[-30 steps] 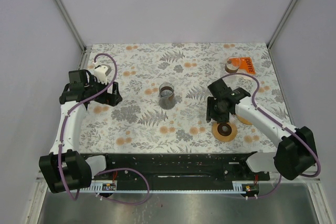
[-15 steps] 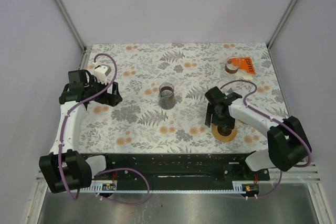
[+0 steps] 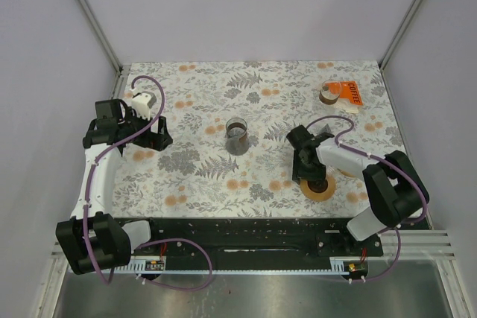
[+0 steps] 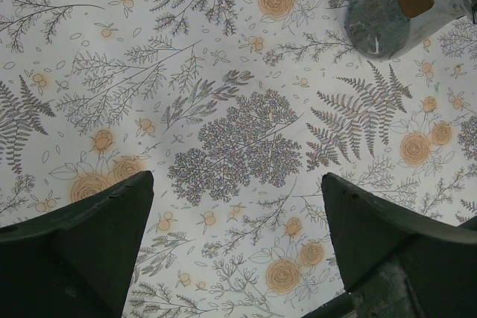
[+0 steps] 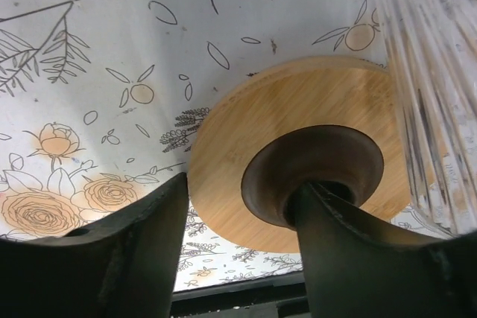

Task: Place the coffee filter in the dripper

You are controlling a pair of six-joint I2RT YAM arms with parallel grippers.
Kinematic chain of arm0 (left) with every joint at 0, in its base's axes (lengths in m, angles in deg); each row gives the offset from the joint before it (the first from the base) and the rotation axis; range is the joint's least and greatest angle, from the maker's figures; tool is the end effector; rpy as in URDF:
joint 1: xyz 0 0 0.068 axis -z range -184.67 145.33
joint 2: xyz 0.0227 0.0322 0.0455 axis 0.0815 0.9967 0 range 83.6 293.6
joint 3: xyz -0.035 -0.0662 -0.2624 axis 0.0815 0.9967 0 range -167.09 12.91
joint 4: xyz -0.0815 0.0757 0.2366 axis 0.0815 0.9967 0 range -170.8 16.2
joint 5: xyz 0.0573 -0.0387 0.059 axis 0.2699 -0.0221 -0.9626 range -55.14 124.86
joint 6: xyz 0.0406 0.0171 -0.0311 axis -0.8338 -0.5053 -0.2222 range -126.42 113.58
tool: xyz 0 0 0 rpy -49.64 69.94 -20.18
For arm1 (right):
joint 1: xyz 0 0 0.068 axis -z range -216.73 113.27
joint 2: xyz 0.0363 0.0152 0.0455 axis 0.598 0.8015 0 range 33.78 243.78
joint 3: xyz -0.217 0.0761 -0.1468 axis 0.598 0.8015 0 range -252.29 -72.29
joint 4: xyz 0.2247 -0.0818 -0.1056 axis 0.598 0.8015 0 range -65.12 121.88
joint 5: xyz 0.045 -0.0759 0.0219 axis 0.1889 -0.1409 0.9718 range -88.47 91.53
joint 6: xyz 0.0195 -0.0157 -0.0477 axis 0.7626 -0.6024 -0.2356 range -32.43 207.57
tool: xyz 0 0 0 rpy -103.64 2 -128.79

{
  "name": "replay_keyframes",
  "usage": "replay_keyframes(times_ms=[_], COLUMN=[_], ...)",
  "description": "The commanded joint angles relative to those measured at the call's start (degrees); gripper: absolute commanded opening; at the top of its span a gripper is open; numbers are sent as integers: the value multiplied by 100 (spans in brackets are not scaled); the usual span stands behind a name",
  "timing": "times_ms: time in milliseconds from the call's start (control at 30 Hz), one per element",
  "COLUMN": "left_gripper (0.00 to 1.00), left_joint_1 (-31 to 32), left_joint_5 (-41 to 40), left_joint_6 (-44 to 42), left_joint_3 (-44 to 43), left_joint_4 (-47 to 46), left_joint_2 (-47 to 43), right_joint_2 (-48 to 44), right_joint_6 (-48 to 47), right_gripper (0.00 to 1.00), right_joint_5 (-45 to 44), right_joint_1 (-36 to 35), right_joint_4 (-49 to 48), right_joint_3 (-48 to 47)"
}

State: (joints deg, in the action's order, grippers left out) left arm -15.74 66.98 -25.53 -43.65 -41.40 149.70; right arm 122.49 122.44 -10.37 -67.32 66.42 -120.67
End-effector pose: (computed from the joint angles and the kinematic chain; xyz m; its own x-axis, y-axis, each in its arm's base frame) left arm 0.2323 0.0262 0.2950 -0.6402 0.1575 -0.7519 0.4125 0.8961 -0.1636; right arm 0.2232 0.1235 0.1569 -0.9695 0.0767 -0.2328 0.0992 0.9913 -0.0866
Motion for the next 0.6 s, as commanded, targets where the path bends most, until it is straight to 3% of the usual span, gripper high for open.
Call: replay_keyframes(times_ms=[0,133,333,433,567], left_gripper=[99,99,98,96,90], left_joint_1=[-53,-53,-53,-53,183], left_joint_5=[181,172,233,811,2059], left_joint_6=[-66,-75,-206,-382,-803], left_joint_3=[-172,-163,-338,-593,-1023], left_joint_4=[-99,-99,23,322,875], left_joint_2=[-36,-54,-37,-36,-45], right_joint_2=[349,121,-528,-916,-1241], right_joint_6=[-253,-253,-507,-665,-991], right_gripper=[53,28,7,1,0], right_joint_5=[723,1416,2428,2692,3035], right_joint_1=[-17,-35,-149,-149,-149], right_joint_4=[-717,-910,-955,-885,-490], right_joint_3=[92,136,-118,-399,-970])
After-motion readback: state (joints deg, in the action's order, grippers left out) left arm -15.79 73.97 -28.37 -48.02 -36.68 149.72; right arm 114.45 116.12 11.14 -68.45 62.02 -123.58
